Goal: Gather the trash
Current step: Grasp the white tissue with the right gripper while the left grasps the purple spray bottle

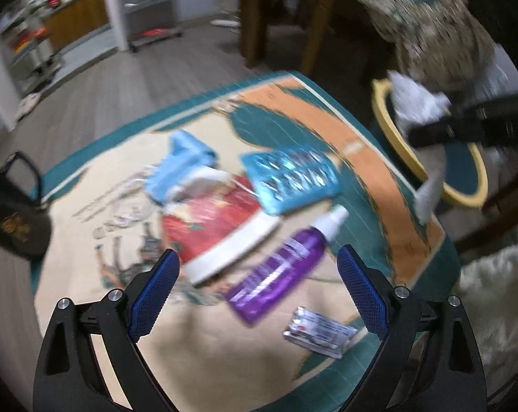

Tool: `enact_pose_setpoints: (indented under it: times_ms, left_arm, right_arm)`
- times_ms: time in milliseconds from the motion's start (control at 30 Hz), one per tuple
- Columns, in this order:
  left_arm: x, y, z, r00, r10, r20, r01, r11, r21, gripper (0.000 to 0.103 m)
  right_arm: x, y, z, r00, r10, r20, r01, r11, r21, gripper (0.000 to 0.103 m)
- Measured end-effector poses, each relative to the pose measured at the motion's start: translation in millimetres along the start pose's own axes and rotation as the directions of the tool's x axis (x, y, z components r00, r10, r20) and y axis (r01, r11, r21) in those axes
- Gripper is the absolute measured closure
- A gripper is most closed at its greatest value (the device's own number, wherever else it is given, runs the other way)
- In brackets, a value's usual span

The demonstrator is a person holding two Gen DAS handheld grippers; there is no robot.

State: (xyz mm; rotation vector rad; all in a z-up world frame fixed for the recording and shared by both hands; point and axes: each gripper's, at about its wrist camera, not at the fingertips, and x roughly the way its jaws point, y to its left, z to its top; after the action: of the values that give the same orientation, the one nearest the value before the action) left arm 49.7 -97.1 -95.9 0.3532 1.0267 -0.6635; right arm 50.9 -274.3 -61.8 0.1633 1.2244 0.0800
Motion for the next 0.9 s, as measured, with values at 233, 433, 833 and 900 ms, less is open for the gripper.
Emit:
enact_pose_setpoints:
  times_ms: [233,433,833,900]
  left_arm:
    - [38.3,-24.8,-4.7,0.991,-0.015,-0.134,0.026,0.996,0.08,0.029]
    - [53.2,-24.1,-4.7,0.984,0.015,-0.177,-0.005,0.998,0.058,0.055]
    - [37.9,-26.8,4.7,0.99,-0.026,-0.137,0.032,0.999,0.042,0.066]
    - [33.3,-29.3,7.5,0.992,-0.031,-0.121,0.037,0.998,0.05,0.067]
  right_arm:
    - [-11.1,4.1,3.1,0.999,0.021,0.044,-0.019,0.999,-0.038,0.093]
    - [-14.2,-5.8,2.9,0.998,0.023,0.054,-0.023,1.0,-0.017,0.093]
    - [-14.2,-21.0,6.4,0.998,0.011,0.067,-0.013,0.999,0.029,0.093]
    - [-14.6,-24.2,6.9,0.998,0.01,0.069,-0.012,0.999,0.04,0.093]
